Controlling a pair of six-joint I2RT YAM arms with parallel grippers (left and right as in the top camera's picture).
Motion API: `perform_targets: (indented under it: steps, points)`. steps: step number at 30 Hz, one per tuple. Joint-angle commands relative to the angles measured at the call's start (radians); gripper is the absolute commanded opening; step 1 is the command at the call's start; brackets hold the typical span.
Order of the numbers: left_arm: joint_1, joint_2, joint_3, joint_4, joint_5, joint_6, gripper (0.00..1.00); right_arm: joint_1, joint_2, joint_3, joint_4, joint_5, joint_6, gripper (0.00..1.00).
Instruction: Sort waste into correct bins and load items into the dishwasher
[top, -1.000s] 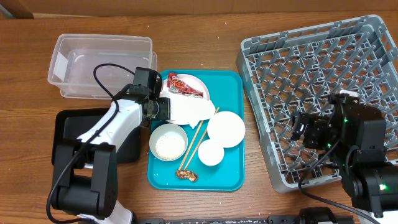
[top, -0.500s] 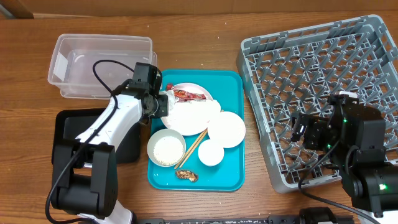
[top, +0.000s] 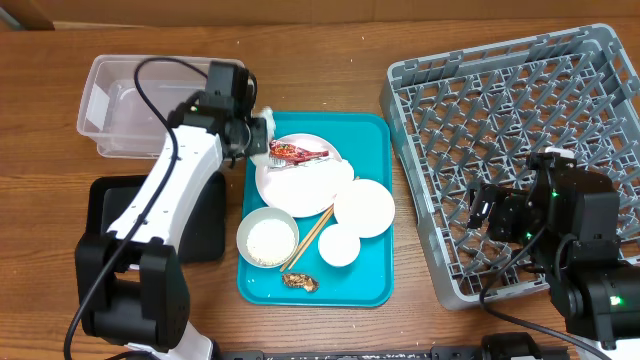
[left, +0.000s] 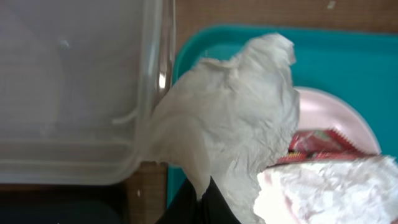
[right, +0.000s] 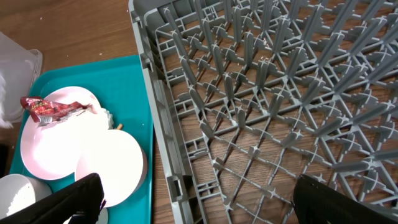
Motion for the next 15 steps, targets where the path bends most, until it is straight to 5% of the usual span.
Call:
perform_targets:
  steps: [1, 8, 9, 11, 15]
  points:
    - [0.003, -0.04, 0.116, 0.002, -0.12, 0.0, 0.04, -0.003, -0.004, 0.024, 0.0, -0.001, 0.0, 1.0]
    - [0.077, -0.038, 0.139, 0.1, -0.252, 0.0, 0.04, -0.003, -0.004, 0.024, -0.002, -0.001, 0.0, 1.0]
    - [0.093, -0.037, 0.139, 0.109, -0.251, -0.001, 0.09, -0.003, -0.004, 0.024, -0.002, -0.001, 0.0, 1.0]
    - [0.112, -0.037, 0.139, 0.118, -0.241, 0.0, 0.36, -0.003, -0.004, 0.024, -0.002, -0.002, 0.0, 1.0]
    - [0.114, -0.037, 0.139, 0.109, -0.155, 0.001, 0.64, -0.003, -0.004, 0.024, -0.002, -0.001, 0.0, 1.0]
